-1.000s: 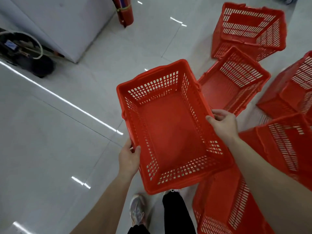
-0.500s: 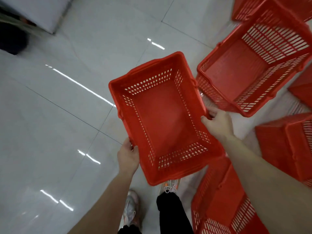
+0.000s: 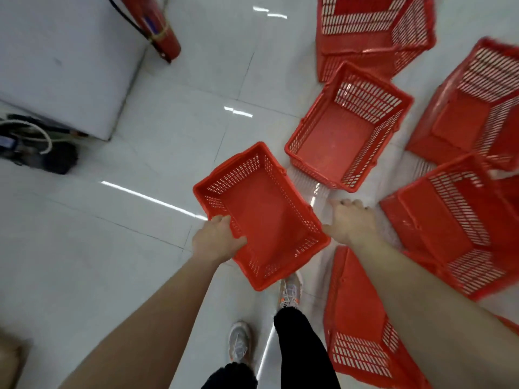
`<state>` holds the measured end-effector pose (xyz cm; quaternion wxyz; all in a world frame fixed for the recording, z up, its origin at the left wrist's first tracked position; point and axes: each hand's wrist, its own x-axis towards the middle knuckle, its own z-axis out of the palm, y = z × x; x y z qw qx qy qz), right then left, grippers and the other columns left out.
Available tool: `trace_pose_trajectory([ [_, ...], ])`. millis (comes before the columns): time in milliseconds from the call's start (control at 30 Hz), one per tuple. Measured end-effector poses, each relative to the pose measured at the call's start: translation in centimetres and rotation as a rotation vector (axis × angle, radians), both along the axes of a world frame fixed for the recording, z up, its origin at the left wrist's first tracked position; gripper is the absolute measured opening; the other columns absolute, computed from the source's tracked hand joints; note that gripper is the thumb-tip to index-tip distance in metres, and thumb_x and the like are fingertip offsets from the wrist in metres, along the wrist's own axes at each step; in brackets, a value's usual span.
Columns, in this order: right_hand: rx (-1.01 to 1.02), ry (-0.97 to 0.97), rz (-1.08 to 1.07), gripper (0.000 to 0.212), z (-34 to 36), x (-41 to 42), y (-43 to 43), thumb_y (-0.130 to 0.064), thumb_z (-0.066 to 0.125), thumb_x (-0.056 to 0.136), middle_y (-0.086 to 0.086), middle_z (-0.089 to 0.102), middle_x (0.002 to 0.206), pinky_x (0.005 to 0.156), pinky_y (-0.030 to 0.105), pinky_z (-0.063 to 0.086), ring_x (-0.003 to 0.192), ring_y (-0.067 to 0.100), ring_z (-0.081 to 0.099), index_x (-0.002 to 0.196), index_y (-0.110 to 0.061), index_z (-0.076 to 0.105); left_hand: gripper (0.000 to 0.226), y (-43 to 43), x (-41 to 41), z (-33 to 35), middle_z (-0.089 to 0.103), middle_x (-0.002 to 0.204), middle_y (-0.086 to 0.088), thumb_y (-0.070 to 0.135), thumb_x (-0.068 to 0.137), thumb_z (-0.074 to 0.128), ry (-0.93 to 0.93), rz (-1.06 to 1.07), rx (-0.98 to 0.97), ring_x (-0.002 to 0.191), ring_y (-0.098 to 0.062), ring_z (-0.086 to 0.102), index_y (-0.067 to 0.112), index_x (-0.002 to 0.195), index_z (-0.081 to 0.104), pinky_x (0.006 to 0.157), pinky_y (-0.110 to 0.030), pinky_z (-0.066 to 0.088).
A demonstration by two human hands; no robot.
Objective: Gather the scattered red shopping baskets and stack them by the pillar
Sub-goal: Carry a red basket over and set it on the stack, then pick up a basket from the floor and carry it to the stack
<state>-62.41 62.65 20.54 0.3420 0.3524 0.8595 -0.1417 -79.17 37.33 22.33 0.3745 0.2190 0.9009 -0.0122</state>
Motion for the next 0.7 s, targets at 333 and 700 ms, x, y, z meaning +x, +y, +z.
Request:
trace_pose_trajectory([
  [333,0.147,0.175,-0.382,0.072,24.1,13.2,-9.6,-0.058,0.061,0.077,0.007,0.055,0.135,0.098,0.045,0.040,0.126,0.030,0.047,0.138,-0.022,0.050,0.078,2.5,7.7,21.8,0.060,0.128,-0.004,0.071,0.072,0.052,0.106,-0.432,0.127,0.112,-0.030,0.059,0.022,0.132,0.055,0.086,-0.045,0.051],
  [700,0.241,0.061,-1.039,0.070,38.1,41.9,-28.2,-0.058,0.064,0.075,0.007,0.054,0.137,0.101,0.048,0.038,0.130,0.031,0.046,0.134,-0.022,0.052,0.078,-2.0,27.7,36.4,0.056,0.134,-0.007,0.070,0.075,0.052,0.208,-1.046,0.261,0.120,-0.032,0.052,0.020,0.134,0.053,0.095,-0.046,0.043],
])
